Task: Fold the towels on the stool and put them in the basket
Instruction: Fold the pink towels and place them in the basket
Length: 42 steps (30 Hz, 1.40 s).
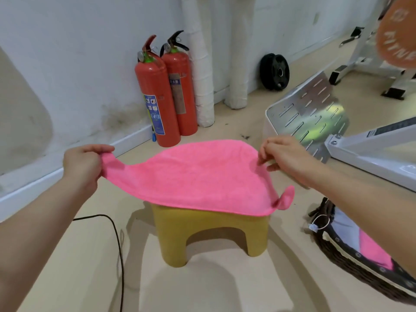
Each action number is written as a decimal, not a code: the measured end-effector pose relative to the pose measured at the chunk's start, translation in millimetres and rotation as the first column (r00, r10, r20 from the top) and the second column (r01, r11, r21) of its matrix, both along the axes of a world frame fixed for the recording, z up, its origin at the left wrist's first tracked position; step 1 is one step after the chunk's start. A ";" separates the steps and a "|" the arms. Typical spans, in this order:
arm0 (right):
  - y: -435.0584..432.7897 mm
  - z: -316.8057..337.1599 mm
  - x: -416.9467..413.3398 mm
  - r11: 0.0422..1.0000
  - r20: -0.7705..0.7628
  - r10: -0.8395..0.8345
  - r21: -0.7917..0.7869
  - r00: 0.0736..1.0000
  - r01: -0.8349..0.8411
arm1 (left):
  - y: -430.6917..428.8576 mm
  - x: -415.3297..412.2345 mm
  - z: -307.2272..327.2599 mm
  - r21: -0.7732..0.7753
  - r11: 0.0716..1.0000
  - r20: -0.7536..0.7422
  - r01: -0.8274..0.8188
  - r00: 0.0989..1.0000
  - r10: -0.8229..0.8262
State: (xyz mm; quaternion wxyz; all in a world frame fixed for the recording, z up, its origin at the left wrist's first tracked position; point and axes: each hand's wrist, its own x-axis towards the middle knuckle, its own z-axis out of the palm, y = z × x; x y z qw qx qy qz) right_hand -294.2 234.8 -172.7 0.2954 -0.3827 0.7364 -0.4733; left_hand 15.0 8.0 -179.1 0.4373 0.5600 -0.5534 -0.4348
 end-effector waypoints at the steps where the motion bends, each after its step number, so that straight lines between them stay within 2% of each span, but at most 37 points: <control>1: -0.6 -3.4 3.4 0.994 -0.069 0.058 0.097 0.996 -0.051 | 4.8 -6.2 6.4 0.022 0.997 -0.023 0.073 0.997 -0.073; 3: 2.5 -15.9 3.7 0.973 -0.087 0.060 0.228 0.994 -0.039 | 16.8 -18.3 17.7 0.064 0.973 -0.029 0.220 0.975 -0.219; 6: 14.4 -40.3 -3.6 0.937 0.083 -0.140 0.333 0.987 0.105 | 37.9 -36.3 30.4 0.093 0.908 0.009 0.409 0.911 -0.411; 8: 27.1 -60.0 -6.7 0.883 0.262 -0.225 0.462 0.939 0.083 | 54.8 -47.9 27.8 0.093 0.847 0.137 0.523 0.836 -0.531; 10: 42.5 -83.6 -10.3 0.823 0.391 -0.283 0.569 0.876 0.012 | 74.0 -56.0 14.5 0.110 0.763 0.368 0.637 0.687 -0.627; 12: 54.2 -102.8 -13.6 0.796 0.486 -0.323 0.604 0.812 -0.046 | 87.0 -60.1 -4.3 0.099 0.686 0.607 0.721 0.502 -0.615; 13: 57.8 -108.9 -13.4 0.792 0.520 -0.342 0.608 0.783 -0.057 | 88.9 -60.7 -12.7 0.061 0.674 0.686 0.737 0.459 -0.564; 17: 63.9 -124.8 -6.5 0.826 0.659 -0.400 0.560 0.636 -0.061 | 89.4 -62.6 -17.9 0.000 0.698 0.782 0.716 0.435 -0.447; 19: 62.8 -127.8 2.7 0.869 0.717 -0.437 0.493 0.543 0.048 | 90.8 -63.3 -16.3 -0.011 0.708 0.801 0.706 0.430 -0.416; 20: 60.2 -131.1 2.3 0.877 0.713 -0.467 0.450 0.523 0.169 | 91.2 -63.3 -16.4 -0.010 0.713 0.802 0.701 0.431 -0.413; 22: 55.1 -126.6 -1.9 0.839 0.624 -0.533 0.303 0.572 0.452 | 91.4 -62.3 -16.3 0.019 0.730 0.745 0.683 0.477 -0.466; 24: 48.0 -93.6 -6.5 0.790 0.335 -0.599 0.099 0.727 0.606 | 92.9 -60.3 -10.8 0.072 0.776 0.534 0.626 0.633 -0.560; 25: 43.7 -69.3 -6.1 0.796 0.177 -0.594 -0.010 0.785 0.605 | 93.4 -59.3 -5.2 0.097 0.799 0.393 0.593 0.715 -0.578; 26: 38.6 -41.2 -2.8 0.822 0.054 -0.556 -0.114 0.829 0.558 | 94.0 -58.7 2.7 0.120 0.811 0.255 0.573 0.771 -0.583; 28: 25.6 14.2 13.0 0.895 -0.126 -0.415 -0.235 0.901 0.379 | 92.1 -59.0 20.5 0.160 0.794 0.017 0.587 0.802 -0.596; 30: 7.7 54.6 33.3 0.957 -0.229 -0.218 -0.242 0.949 0.161 | 90.7 -58.3 39.9 0.171 0.723 -0.134 0.670 0.743 -0.656; 31: -2.4 69.5 44.4 0.972 -0.225 -0.106 -0.229 0.969 0.053 | 90.5 -57.9 48.6 0.157 0.676 -0.154 0.720 0.694 -0.704; 32: -13.0 78.8 54.2 0.978 -0.191 -0.006 -0.206 0.982 -0.034 | 90.2 -57.8 56.0 0.134 0.641 -0.123 0.756 0.655 -0.746; 34: -31.7 87.2 71.5 0.977 -0.136 0.118 -0.163 0.984 -0.140 | 92.0 -58.1 67.7 0.062 0.637 0.030 0.768 0.637 -0.770; 38: -47.8 71.7 96.6 0.977 -0.083 0.095 -0.182 0.992 -0.109 | 94.5 -59.7 77.0 -0.078 0.684 0.213 0.725 0.683 -0.699; 41: -39.4 60.2 109.7 0.978 0.006 0.082 -0.194 0.997 -0.080 | 87.4 -58.0 79.6 -0.222 0.615 0.508 0.757 0.628 -0.589; 42: -35.7 57.5 112.3 0.976 0.061 0.100 -0.199 0.993 -0.086 | 85.2 -57.3 81.3 -0.242 0.584 0.557 0.775 0.604 -0.570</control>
